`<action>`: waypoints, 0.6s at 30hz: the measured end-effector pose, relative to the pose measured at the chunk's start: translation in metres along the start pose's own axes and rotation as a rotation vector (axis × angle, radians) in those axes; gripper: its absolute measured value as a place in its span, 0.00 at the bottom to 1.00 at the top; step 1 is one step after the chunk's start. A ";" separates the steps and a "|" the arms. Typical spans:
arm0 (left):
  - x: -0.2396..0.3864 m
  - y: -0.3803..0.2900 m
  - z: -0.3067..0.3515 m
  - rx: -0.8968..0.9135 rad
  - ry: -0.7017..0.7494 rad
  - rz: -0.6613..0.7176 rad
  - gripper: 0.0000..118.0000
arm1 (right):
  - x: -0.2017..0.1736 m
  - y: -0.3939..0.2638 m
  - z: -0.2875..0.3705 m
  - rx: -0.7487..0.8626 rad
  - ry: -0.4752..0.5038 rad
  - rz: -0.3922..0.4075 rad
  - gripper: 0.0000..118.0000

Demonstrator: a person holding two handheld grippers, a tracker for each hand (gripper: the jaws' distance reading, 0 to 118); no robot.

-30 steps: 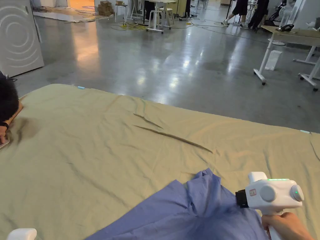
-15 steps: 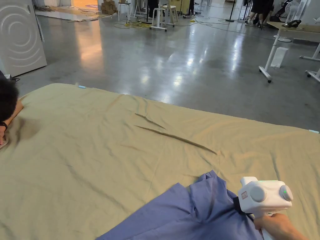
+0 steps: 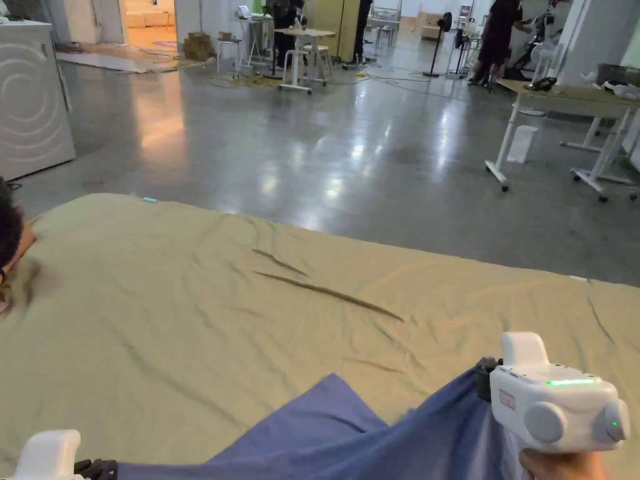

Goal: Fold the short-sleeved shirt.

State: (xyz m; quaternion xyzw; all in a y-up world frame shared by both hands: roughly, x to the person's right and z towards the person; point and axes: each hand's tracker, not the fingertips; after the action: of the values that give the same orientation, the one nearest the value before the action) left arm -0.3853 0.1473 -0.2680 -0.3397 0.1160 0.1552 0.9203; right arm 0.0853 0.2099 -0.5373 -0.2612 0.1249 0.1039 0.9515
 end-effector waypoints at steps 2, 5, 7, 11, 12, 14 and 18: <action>0.008 0.014 0.009 0.031 -0.015 -0.004 0.03 | 0.007 0.010 0.033 0.061 -0.036 0.008 0.01; 0.024 0.039 0.025 0.098 -0.045 -0.036 0.03 | 0.027 0.029 0.078 0.134 -0.055 -0.038 0.01; 0.034 0.059 0.035 0.142 -0.076 -0.045 0.03 | 0.041 0.040 0.108 0.205 -0.093 -0.063 0.01; 0.060 0.107 0.060 0.222 -0.114 -0.083 0.03 | 0.074 0.067 0.162 0.280 -0.142 -0.114 0.01; 0.067 0.122 0.066 0.234 -0.126 -0.097 0.03 | 0.081 0.076 0.174 0.309 -0.164 -0.120 0.01; 0.080 0.151 0.076 0.275 -0.131 -0.130 0.03 | 0.095 0.090 0.199 0.356 -0.185 -0.121 0.01; 0.111 0.212 0.102 0.338 -0.157 -0.163 0.03 | 0.117 0.123 0.240 0.426 -0.236 -0.118 0.01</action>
State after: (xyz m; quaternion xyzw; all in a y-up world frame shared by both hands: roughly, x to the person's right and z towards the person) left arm -0.3491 0.3903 -0.3527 -0.1754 0.0405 0.0845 0.9800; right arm 0.2077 0.4548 -0.4295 -0.0478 0.0165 0.0493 0.9975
